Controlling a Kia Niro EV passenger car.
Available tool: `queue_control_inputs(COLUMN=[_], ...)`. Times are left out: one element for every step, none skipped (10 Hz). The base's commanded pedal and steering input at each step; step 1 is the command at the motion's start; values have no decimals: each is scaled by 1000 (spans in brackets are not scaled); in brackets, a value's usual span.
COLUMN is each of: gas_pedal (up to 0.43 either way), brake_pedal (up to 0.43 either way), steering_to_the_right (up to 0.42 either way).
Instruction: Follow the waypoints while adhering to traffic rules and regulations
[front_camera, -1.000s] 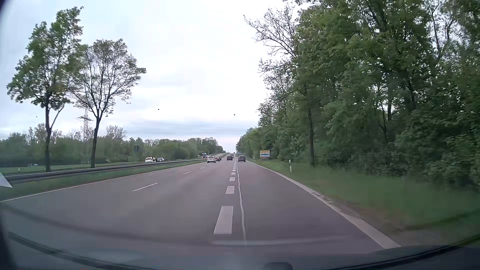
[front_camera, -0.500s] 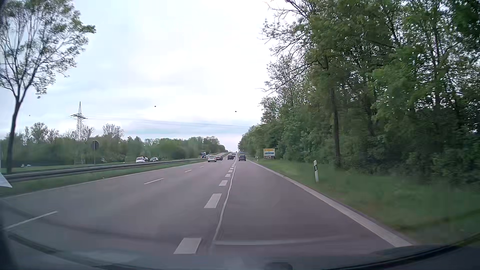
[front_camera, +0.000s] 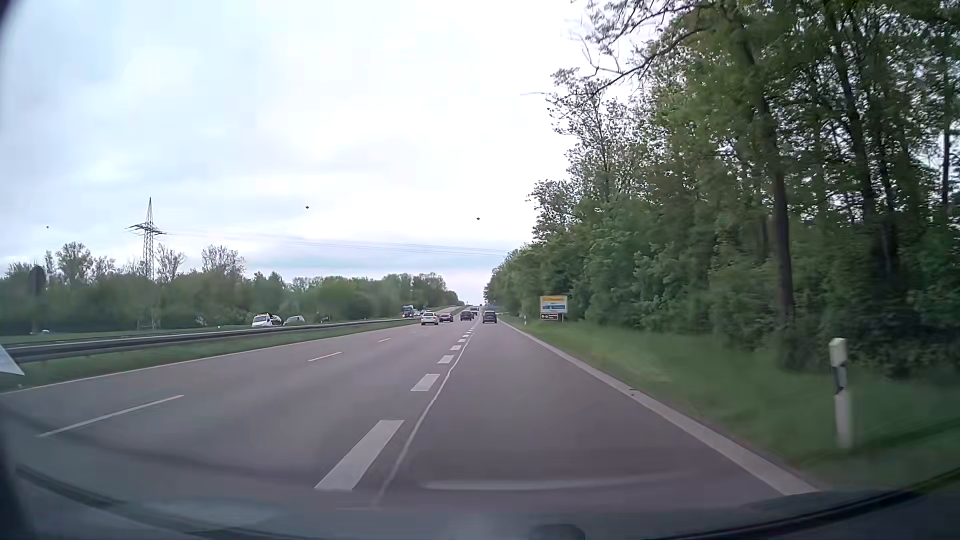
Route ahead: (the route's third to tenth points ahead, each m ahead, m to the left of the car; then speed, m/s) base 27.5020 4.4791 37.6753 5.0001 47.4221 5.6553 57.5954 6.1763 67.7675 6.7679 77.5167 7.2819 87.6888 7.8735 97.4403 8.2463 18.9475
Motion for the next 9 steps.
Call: queue_control_inputs(gas_pedal=[157,157,157,157,157,150,150,150,150], brake_pedal=[0,0,0,0,0,0,0,0,0], steering_to_the_right=[-10,-9,-8,-7,-6,-5,-5,-5,-5])
